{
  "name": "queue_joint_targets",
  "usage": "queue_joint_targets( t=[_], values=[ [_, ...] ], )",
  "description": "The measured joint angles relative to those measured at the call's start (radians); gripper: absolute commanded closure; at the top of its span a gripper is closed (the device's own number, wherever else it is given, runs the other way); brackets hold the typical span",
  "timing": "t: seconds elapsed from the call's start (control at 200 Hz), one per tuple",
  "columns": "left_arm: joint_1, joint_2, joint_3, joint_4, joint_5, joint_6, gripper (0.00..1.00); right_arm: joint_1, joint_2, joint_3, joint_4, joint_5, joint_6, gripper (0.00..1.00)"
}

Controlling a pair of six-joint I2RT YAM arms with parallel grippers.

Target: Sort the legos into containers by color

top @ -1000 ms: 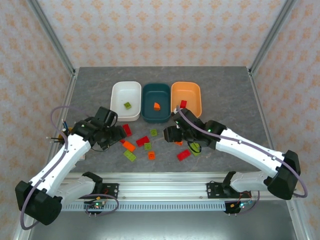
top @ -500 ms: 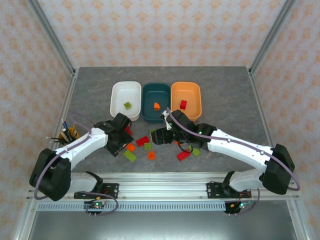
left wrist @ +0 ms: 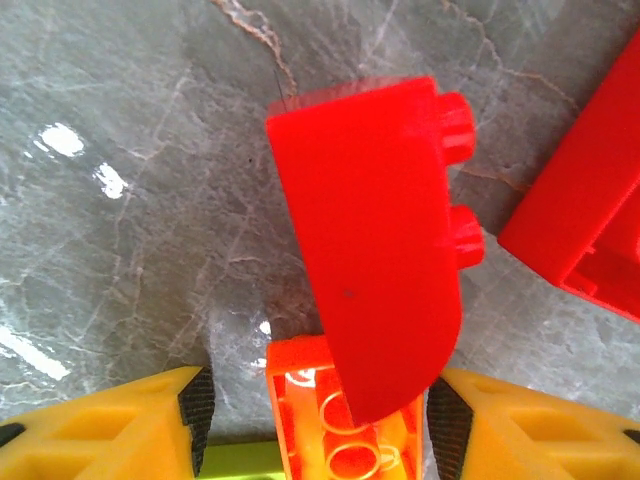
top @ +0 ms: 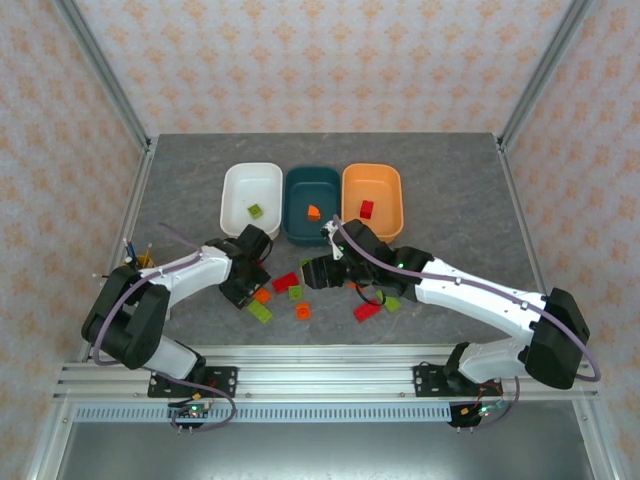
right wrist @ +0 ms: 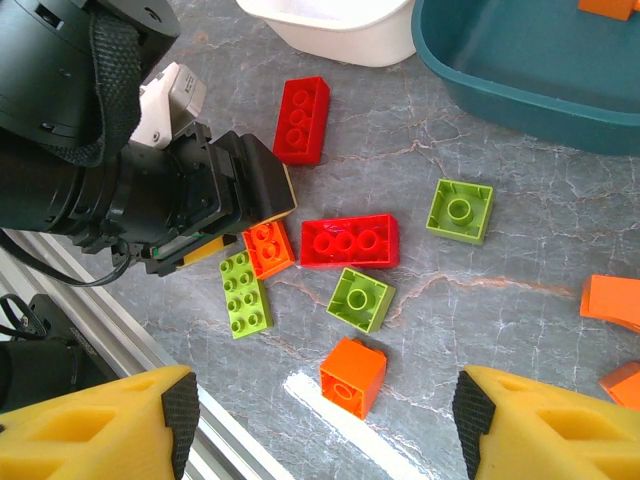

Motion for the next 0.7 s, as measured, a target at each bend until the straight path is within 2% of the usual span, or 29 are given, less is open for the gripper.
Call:
queue_joint_targets(
  t=[0.35, 0.701],
  values=[
    [-0.011, 0.010, 0.000, -0.019, -0.022, -0.028, 0.59, 0.000, 0.000, 0.000, 0.000, 0.000, 0.000, 0.30],
    [-0.038, 0.008, 0.018, -0.024, -0.047, -0.042, 0.63, 0.000, -0.003, 0.000, -0.011, 0.025, 0.007, 0.31]
  ],
)
